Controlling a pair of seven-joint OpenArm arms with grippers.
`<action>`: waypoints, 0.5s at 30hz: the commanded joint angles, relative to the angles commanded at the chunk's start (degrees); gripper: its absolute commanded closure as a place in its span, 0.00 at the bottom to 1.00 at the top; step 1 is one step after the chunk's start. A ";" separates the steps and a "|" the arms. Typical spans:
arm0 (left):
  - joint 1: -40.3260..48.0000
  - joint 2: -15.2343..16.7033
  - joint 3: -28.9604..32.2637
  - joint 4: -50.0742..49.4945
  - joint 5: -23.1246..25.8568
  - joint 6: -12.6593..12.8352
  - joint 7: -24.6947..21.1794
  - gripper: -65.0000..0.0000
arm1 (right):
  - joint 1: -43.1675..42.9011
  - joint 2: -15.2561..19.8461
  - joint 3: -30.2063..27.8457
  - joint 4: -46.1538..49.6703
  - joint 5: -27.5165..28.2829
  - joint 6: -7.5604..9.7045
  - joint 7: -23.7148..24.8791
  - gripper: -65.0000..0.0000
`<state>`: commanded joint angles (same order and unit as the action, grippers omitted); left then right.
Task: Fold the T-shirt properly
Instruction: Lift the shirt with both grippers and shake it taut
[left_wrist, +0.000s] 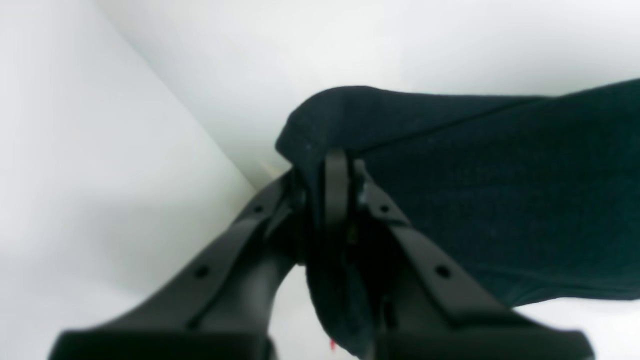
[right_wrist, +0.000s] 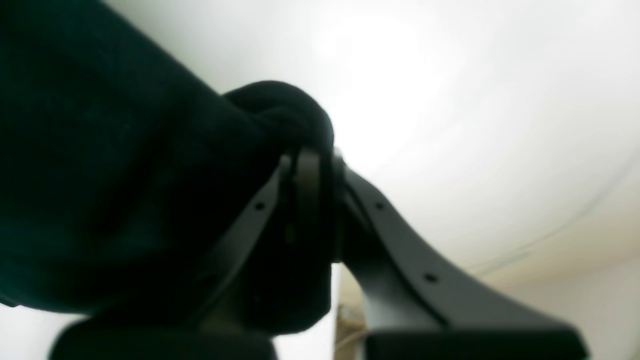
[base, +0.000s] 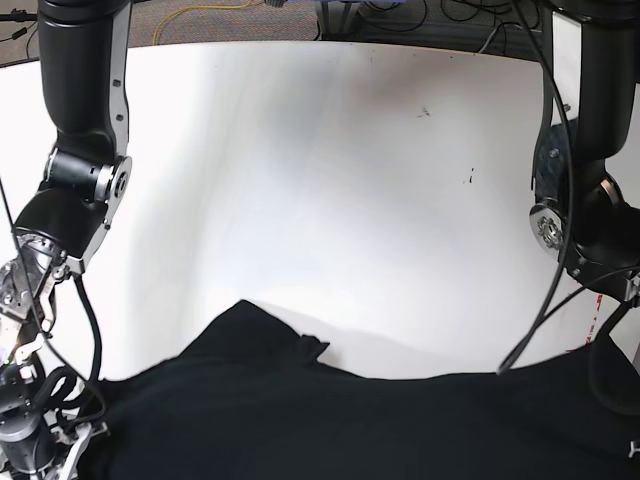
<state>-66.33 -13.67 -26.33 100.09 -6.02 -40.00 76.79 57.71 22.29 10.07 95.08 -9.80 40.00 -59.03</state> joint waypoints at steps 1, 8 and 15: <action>0.00 0.00 0.00 0.00 0.00 0.00 0.09 1.00 | 0.09 0.00 0.00 0.00 0.00 0.00 -0.26 1.00; 6.68 0.09 -0.09 0.97 -0.18 0.00 0.26 1.00 | -7.74 -0.09 3.08 6.68 -0.26 0.00 -0.88 1.00; 20.31 0.35 -0.18 6.15 -0.26 0.00 0.18 1.00 | -24.26 -2.81 8.79 15.21 0.00 0.00 -0.88 1.00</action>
<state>-46.02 -13.32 -26.51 106.24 -6.29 -40.00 76.97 33.45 19.47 18.86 110.29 -9.80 40.00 -59.91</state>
